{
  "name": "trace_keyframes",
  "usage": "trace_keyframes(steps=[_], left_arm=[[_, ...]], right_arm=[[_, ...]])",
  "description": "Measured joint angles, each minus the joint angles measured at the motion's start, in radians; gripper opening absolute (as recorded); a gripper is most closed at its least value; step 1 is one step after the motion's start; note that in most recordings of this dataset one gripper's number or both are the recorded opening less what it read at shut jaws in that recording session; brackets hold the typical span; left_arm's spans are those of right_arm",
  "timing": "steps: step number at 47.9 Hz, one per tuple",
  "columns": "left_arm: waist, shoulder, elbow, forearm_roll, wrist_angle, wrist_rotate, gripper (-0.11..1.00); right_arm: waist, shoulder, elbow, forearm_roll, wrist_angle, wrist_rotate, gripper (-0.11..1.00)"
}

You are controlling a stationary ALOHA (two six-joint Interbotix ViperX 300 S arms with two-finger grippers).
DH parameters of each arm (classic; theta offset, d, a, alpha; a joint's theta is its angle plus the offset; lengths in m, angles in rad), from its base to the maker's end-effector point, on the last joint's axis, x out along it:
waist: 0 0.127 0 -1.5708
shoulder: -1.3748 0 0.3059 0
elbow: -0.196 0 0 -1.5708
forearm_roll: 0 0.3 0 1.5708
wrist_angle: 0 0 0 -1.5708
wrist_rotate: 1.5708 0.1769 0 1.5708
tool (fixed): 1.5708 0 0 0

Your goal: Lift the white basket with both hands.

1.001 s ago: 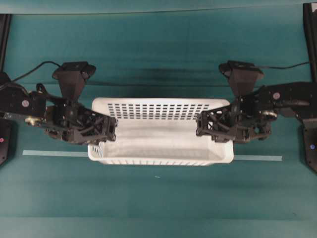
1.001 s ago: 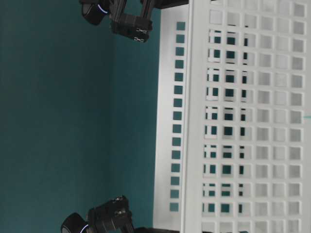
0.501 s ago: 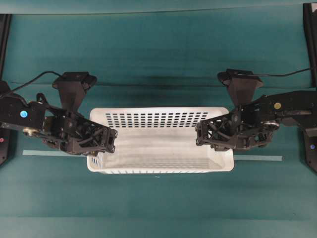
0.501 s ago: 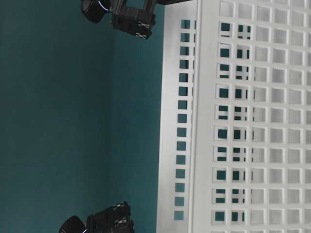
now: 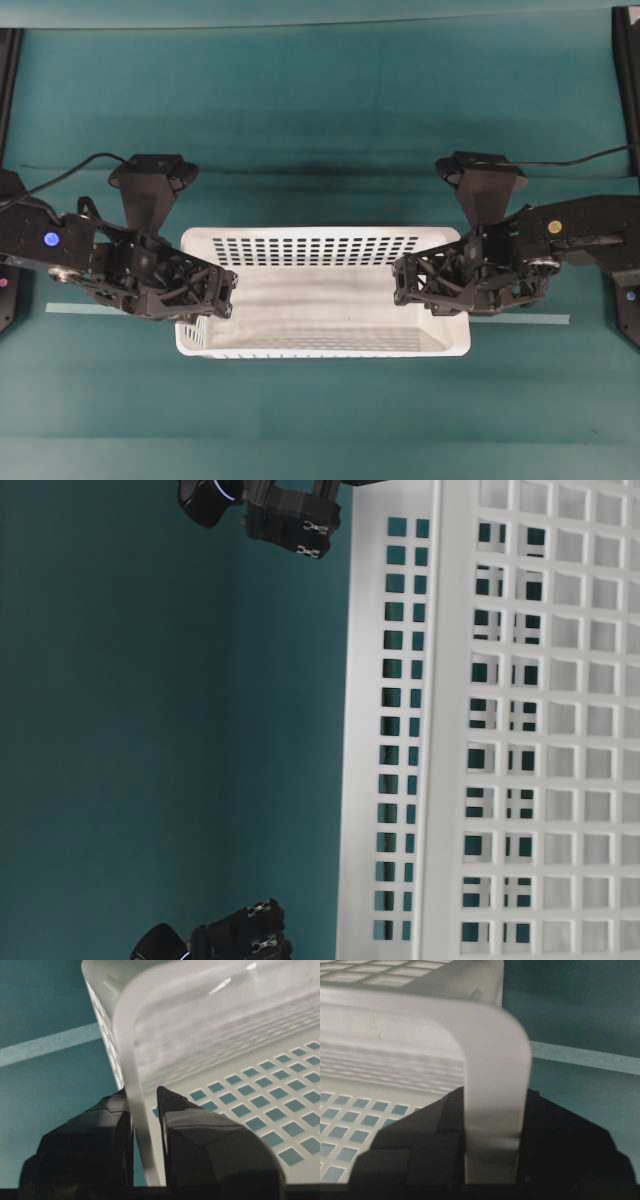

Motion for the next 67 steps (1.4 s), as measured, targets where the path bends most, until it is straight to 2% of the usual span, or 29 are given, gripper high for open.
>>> trace_keyframes(steps=[38, 56, 60, 64, 67], left_arm=[[-0.005, 0.034, 0.006, 0.006, -0.003, -0.002, 0.05], [0.006, 0.031, 0.015, 0.006, -0.034, 0.072, 0.05], [0.012, 0.029, 0.017, 0.006, -0.04, 0.075, 0.09], [0.015, 0.029, 0.02, 0.008, -0.048, 0.092, 0.21], [0.015, 0.031, 0.02, 0.011, -0.052, 0.107, 0.34]], right_arm=[[0.006, 0.015, -0.003, -0.003, -0.031, 0.003, 0.17], [0.006, 0.017, -0.002, -0.002, -0.034, 0.011, 0.17], [0.006, 0.017, 0.0, -0.003, -0.037, 0.021, 0.17], [0.009, 0.017, 0.002, -0.008, -0.038, 0.031, 0.23], [0.014, 0.018, 0.008, -0.018, -0.04, 0.038, 0.31]])
